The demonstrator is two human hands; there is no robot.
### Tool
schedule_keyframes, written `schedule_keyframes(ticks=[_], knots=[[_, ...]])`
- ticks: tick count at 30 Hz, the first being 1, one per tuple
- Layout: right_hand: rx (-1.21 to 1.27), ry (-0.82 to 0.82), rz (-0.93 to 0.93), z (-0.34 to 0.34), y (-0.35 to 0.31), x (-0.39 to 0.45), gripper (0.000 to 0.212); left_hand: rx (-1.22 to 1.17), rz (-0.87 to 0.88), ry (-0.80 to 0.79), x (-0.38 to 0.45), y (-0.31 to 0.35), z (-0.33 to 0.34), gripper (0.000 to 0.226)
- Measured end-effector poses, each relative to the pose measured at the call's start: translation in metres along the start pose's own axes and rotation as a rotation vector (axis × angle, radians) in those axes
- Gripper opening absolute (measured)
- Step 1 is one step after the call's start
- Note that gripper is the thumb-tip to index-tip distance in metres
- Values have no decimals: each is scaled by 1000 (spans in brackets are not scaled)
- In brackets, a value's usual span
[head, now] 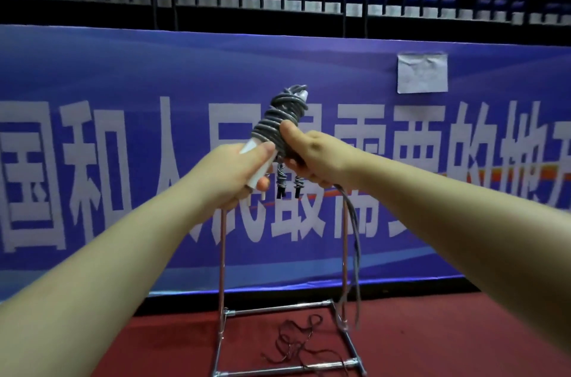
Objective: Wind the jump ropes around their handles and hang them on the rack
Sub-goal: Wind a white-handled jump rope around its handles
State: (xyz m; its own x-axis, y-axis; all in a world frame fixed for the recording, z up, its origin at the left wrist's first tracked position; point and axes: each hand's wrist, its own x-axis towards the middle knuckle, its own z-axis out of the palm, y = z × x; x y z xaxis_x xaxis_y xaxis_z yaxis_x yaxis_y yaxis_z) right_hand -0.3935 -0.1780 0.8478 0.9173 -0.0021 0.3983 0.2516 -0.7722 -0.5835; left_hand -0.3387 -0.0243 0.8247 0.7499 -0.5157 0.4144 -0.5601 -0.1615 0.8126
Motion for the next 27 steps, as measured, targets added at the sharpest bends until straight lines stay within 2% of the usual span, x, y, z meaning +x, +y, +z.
schedule_keyframes(ticks=[2, 4, 7, 10, 14, 16, 19, 21, 23, 27], knots=[[25, 14, 24, 0, 2, -1, 61, 76, 13, 12, 4, 6, 1, 33], [80, 26, 78, 3, 5, -2, 62, 254, 51, 15, 10, 10, 1, 35], [286, -4, 204, 8, 10, -2, 67, 522, 110, 5, 17, 14, 5, 36], [481, 27, 267, 8, 9, 0, 70, 641, 144, 34, 19, 20, 10, 28], [524, 106, 260, 5, 4, -1, 66, 802, 184, 60, 16, 30, 15, 34], [522, 168, 207, 5, 4, -3, 63, 634, 172, -59, 8, 34, 13, 42], [625, 231, 39, 3, 1, -10, 61, -42, -33, -337, -7, 33, 7, 63], [745, 202, -47, 2, -7, -16, 53, -352, -105, -451, -12, 25, 5, 58], [768, 170, -77, 0, -10, -17, 49, -470, -107, -442, -12, 18, 8, 52], [522, 134, 14, 0, -5, -14, 59, -352, -76, -269, -11, 16, 12, 54]])
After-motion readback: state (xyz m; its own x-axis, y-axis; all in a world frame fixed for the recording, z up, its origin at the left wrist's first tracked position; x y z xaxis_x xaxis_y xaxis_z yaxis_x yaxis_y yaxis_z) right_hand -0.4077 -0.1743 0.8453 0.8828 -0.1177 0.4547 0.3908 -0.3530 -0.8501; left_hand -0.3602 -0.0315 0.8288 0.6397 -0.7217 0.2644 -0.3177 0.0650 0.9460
